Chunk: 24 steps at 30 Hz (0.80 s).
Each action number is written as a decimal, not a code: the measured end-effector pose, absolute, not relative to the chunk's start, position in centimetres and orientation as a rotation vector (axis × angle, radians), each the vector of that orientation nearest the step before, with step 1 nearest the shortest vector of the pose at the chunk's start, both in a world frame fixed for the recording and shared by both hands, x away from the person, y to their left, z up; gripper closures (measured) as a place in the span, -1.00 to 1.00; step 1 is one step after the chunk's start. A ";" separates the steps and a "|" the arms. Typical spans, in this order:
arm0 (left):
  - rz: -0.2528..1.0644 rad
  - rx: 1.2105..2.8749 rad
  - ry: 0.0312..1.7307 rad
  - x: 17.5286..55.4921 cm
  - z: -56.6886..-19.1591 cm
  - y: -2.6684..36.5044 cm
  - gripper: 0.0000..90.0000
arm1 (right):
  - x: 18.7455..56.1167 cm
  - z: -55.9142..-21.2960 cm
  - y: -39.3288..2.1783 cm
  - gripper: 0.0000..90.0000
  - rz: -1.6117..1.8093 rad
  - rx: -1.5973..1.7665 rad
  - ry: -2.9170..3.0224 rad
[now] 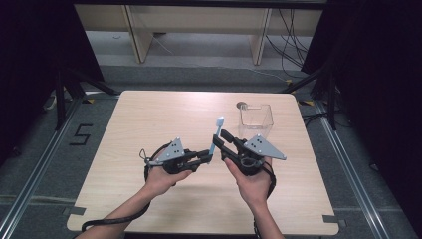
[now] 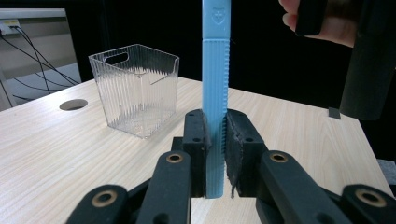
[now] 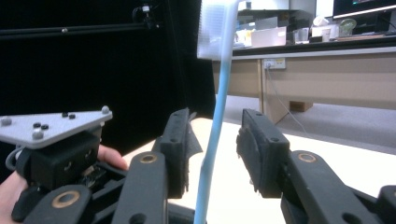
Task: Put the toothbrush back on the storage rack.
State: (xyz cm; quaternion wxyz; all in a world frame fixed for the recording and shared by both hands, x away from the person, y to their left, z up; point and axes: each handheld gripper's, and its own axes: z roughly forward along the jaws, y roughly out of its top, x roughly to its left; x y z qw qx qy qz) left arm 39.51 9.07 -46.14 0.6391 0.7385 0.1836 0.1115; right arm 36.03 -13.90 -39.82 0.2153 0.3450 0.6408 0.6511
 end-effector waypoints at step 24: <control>0.263 1.690 0.421 39.1 -46.3 8.2 0.74 | 36.3 -39.5 -14.0 0.85 1.798 0.949 1.735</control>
